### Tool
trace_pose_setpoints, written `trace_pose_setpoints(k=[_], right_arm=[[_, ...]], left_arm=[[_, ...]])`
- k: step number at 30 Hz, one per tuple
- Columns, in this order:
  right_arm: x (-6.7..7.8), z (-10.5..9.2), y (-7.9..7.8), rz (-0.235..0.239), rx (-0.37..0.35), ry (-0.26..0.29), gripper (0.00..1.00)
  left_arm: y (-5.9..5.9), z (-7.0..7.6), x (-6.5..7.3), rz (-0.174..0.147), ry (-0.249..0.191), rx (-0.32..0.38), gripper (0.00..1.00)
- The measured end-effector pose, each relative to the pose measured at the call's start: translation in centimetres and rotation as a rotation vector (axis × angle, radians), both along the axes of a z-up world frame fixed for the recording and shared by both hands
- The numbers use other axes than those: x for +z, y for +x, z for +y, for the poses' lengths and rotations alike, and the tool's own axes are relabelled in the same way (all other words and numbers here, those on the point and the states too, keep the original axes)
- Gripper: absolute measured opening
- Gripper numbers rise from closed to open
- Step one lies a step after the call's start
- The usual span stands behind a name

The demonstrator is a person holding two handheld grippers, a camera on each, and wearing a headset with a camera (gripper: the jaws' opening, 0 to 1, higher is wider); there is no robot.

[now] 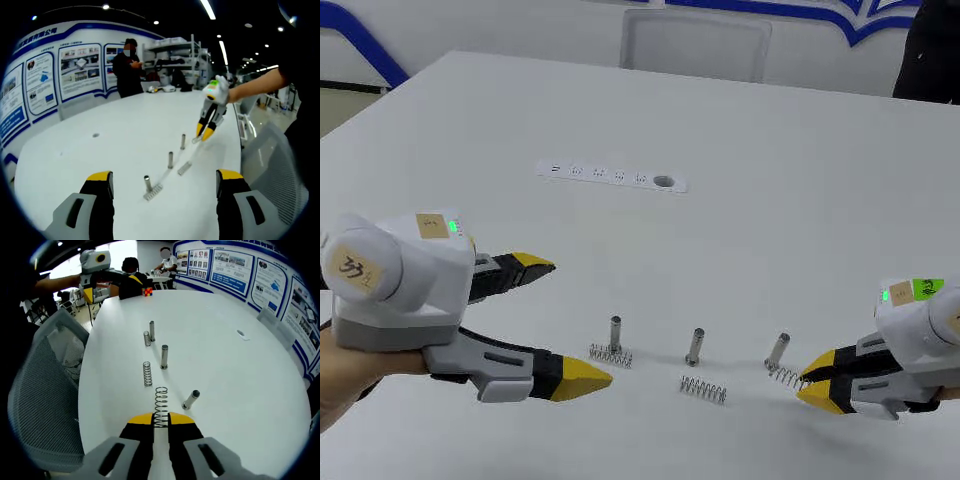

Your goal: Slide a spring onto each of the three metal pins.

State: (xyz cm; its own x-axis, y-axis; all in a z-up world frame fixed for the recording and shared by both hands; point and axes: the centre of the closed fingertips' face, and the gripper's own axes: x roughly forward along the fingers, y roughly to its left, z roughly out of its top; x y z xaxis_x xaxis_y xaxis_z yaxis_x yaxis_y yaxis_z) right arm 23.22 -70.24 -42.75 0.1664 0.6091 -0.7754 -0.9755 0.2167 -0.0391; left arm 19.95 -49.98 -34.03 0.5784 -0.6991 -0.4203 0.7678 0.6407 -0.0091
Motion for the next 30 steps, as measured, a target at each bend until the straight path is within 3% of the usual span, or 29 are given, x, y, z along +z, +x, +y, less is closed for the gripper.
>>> trace_pose_setpoints(k=[12, 18, 22, 27, 30], right_arm=[[4.2, 2.9, -1.6, -0.069, 0.095, 0.033, 0.11], [5.9, 4.9, -2.9, -0.091, 0.159, 0.054, 0.11], [7.0, 6.3, -3.8, -0.112, 0.211, 0.067, 0.11], [7.8, 7.7, -5.0, -0.127, 0.268, 0.070, 0.11], [8.0, 8.3, -5.6, -0.136, 0.299, 0.065, 0.11]], left_arm=[[0.2, -2.6, 0.1, -0.005, -0.015, -0.054, 0.84], [-0.1, -4.2, 0.7, -0.003, -0.069, -0.103, 0.73], [-0.5, -5.3, 0.7, 0.001, -0.065, -0.140, 0.63], [-1.4, -7.2, 0.6, 0.006, -0.086, -0.186, 0.58], [-1.9, -8.1, 0.1, 0.010, -0.075, -0.216, 0.55]])
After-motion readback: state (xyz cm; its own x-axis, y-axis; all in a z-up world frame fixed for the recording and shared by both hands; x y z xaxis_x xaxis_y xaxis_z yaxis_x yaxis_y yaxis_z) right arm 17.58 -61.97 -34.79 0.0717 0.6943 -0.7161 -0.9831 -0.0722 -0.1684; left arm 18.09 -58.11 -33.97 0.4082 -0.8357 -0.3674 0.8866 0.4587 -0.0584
